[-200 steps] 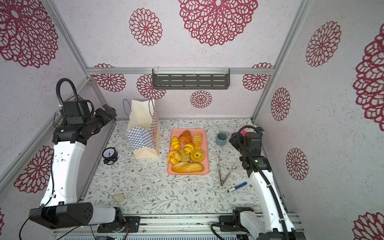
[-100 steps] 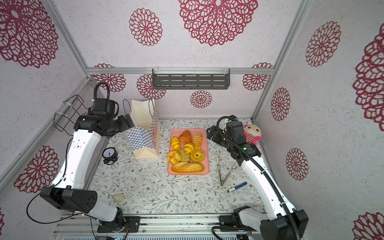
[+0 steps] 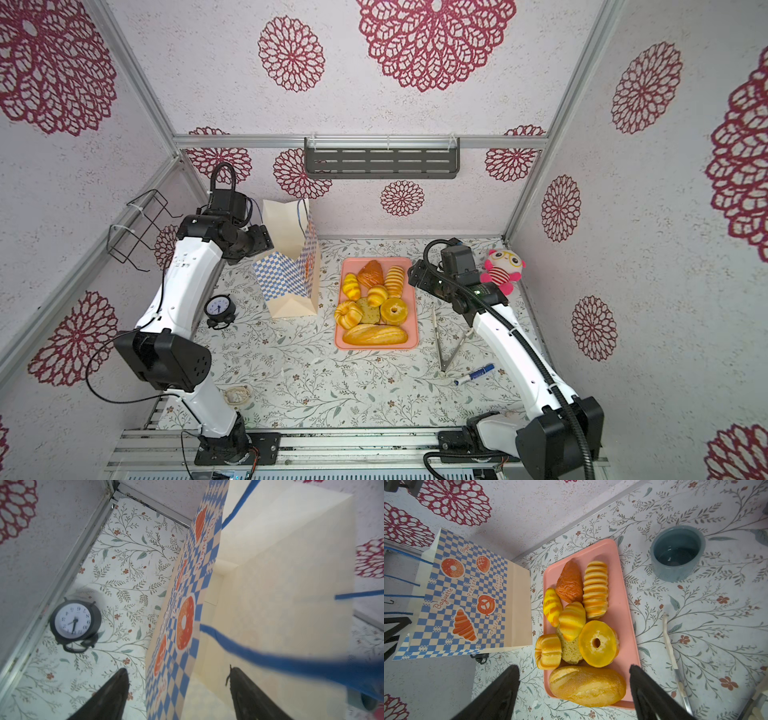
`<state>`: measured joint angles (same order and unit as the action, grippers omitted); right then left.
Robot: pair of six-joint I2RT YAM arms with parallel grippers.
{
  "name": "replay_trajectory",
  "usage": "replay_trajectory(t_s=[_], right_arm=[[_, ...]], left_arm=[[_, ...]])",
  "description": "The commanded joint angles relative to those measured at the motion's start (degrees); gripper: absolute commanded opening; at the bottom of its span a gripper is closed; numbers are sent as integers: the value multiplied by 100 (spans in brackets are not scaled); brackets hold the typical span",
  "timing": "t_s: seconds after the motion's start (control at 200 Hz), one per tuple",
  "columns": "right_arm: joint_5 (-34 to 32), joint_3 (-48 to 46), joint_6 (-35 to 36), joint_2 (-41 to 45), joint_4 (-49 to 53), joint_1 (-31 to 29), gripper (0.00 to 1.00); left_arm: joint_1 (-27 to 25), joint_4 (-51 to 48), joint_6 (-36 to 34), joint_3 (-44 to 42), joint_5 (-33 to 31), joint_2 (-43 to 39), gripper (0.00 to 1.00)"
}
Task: Place the fake bread into the paper bag
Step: 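Pull the paper bag open with the left gripper while the right arm nears the tray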
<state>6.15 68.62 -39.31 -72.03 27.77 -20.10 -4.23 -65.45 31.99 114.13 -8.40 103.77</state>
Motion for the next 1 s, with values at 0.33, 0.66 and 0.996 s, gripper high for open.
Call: replay_trajectory(t_s=[0.33,0.66,0.996], right_arm=[[44,386,-26,-154,188,-73,85],[167,590,116,-322,387,-99,84],[246,871,323,-501,694,-117,84]], left_arm=[[80,-15,-207,-368,580,-377,0],[19,-248,-469,-1764,1461,-1994,0],[-183,-327,-111,-3381,2497,-3762,0]])
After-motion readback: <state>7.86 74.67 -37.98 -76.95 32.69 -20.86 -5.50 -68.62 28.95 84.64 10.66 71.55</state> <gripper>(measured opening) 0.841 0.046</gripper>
